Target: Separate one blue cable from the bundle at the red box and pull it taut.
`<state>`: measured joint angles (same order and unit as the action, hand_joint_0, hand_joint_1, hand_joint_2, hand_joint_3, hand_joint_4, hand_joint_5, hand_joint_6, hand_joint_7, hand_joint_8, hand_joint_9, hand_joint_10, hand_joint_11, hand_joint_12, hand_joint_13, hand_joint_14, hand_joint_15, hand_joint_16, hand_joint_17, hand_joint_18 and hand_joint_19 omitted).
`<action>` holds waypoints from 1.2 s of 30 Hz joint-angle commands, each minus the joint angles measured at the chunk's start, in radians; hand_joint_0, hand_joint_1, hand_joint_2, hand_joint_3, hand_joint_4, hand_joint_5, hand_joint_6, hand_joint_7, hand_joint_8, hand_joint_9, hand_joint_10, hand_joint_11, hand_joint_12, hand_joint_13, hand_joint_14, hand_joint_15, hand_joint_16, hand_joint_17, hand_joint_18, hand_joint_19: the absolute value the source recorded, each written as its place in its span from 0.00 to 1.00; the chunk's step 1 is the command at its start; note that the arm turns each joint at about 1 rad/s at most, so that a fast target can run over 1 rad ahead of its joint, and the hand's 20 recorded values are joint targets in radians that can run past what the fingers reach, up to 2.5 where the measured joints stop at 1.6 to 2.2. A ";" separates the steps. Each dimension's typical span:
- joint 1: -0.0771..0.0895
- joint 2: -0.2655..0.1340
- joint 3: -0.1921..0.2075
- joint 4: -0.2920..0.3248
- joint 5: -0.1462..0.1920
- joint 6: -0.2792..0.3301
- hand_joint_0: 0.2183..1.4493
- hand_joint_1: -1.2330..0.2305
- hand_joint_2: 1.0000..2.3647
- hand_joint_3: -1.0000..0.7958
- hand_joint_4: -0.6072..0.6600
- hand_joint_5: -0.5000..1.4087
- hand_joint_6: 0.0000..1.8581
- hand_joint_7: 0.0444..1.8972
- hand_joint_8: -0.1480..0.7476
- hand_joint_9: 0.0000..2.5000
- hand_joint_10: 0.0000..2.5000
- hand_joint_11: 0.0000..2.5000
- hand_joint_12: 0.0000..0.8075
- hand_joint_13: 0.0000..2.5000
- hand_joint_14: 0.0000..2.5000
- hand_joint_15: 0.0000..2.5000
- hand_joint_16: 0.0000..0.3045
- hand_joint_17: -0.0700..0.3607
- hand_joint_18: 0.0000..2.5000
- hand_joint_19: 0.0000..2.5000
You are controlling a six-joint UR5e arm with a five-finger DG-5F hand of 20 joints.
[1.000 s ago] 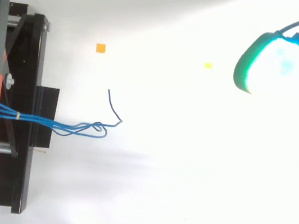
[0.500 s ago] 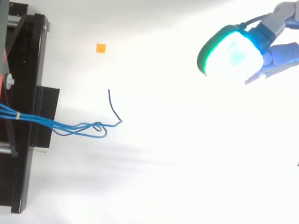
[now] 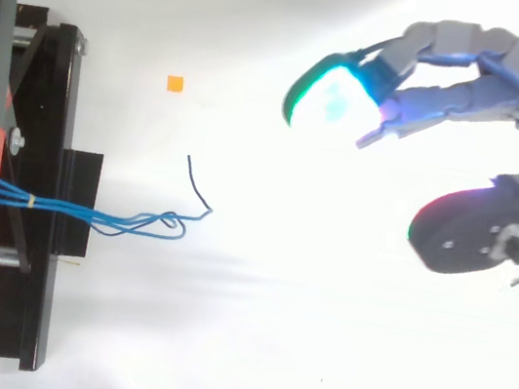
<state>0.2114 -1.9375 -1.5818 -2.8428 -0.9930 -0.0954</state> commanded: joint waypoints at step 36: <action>-0.006 -0.405 0.378 0.080 -0.136 0.144 0.26 0.36 0.00 0.28 0.67 0.16 0.27 0.52 0.50 0.29 0.01 0.28 0.47 0.25 0.01 0.14 0.14 0.38 0.19 0.21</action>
<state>0.2098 -2.3277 -1.2236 -2.7622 -1.1166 0.0285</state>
